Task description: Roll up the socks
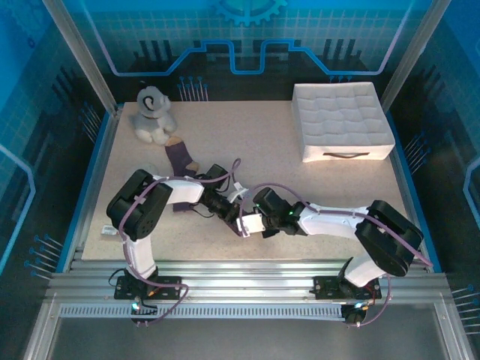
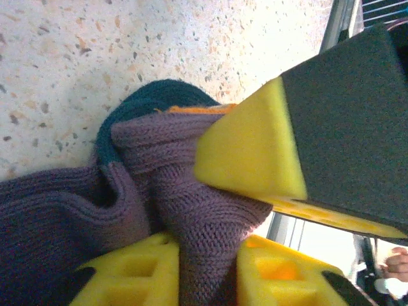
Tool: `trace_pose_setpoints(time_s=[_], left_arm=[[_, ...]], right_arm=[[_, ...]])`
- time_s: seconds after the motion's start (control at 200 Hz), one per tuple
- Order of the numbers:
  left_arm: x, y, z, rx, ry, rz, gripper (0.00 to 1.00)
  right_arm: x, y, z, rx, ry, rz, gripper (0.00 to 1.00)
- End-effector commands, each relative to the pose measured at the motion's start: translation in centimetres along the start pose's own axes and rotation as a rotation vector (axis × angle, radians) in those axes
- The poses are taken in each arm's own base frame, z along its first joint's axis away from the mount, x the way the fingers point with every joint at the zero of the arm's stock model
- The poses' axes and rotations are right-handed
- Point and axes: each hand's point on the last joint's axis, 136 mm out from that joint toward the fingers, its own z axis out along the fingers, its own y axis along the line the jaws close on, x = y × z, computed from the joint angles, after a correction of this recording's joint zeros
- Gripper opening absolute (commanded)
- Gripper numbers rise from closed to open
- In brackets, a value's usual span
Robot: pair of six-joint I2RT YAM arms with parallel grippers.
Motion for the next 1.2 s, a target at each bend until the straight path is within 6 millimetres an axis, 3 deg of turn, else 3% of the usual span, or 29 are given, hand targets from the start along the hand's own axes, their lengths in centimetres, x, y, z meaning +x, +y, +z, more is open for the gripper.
trace_pose_setpoints(time_s=[0.0, 0.235, 0.505, 0.675, 0.841, 1.191], left_arm=[[0.3, 0.9, -0.8, -0.094, -0.019, -0.011, 0.28], [-1.4, 0.8, -3.8, -0.191, -0.124, 0.033, 0.32], [-2.4, 3.7, -7.2, -0.340, -0.281, -0.069, 0.33], [-1.6, 6.3, -6.9, -0.407, -0.265, -0.193, 0.31], [-2.3, 7.8, -5.8, -0.398, -0.250, -0.255, 0.28], [-7.0, 7.9, -2.5, -0.290, -0.219, -0.193, 0.21]], right_arm=[[1.5, 5.1, 0.5, -0.205, 0.117, 0.051, 0.00], [2.2, 6.0, -0.3, -0.308, 0.260, 0.187, 0.00], [2.1, 6.9, -0.8, -0.391, 0.315, 0.261, 0.00], [2.3, 7.3, -1.3, -0.394, 0.333, 0.277, 0.00], [2.3, 7.7, -1.9, -0.386, 0.346, 0.267, 0.00], [1.6, 8.4, -2.8, -0.337, 0.342, 0.190, 0.00]])
